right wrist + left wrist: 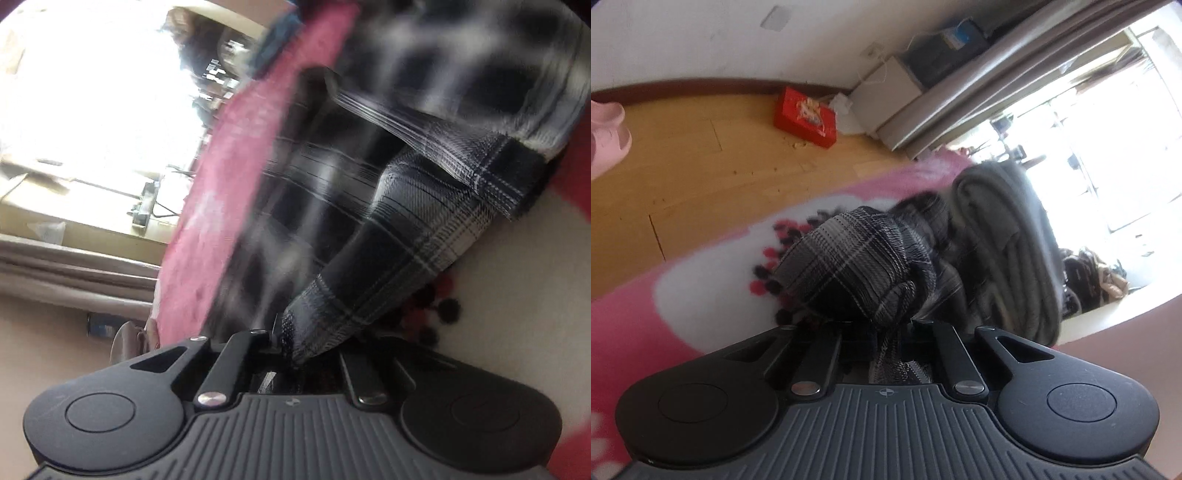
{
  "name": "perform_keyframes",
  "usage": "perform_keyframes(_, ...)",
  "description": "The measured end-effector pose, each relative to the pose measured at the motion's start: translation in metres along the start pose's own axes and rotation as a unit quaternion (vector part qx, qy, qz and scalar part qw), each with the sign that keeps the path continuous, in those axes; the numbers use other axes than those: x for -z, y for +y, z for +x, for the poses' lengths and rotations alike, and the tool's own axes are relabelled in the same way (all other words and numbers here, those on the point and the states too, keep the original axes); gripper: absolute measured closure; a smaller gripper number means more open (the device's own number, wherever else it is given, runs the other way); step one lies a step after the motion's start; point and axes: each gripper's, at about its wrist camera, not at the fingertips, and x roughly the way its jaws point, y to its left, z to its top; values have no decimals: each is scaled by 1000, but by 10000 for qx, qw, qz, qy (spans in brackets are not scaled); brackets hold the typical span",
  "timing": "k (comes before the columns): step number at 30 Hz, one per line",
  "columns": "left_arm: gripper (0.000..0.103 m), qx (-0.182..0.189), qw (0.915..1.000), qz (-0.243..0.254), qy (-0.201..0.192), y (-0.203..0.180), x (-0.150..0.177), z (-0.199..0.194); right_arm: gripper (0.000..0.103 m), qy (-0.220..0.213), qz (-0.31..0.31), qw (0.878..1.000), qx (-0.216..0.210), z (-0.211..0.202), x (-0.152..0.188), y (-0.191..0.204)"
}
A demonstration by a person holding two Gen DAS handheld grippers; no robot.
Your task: Fold clothes
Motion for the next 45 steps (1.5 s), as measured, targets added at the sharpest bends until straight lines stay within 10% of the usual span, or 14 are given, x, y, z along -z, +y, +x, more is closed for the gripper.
perform_keyframes(8,98,-35,9999,141,-76,19,-3,-78,96,324,74,9991,-275,-52,29,1)
perform_keyframes(17,96,-727,9971,-151,-138,97,22,-186,93,1620,-244,9863,-167,-78,87,-12)
perform_keyframes(21,83,-958,9940,-121,513,125,39,-183,77,2505,-516,9665,220,-57,82,-21)
perform_keyframes(24,47,-880,9939,-111,649,127,38,-204,50,3015,-1222,9436,613,-74,67,-2)
perform_keyframes(28,39,-1151,9912,161,627,130,29,-244,45,3515,-2768,8860,1220,-109,55,46)
perform_keyframes(33,32,-1132,9930,336,2,131,-2,-249,45,3783,-4539,8065,224,-100,96,169)
perform_keyframes(38,16,-615,9933,899,373,110,-33,-183,44,3682,-5923,7093,-1028,-3,217,273)
perform_keyframes(42,17,-765,9787,1681,898,99,-23,-145,45,3585,-6967,5977,-1698,50,340,310)
perform_keyframes(45,26,-767,9665,2247,976,100,-5,-142,45,3480,-7316,5427,-2218,60,412,310)
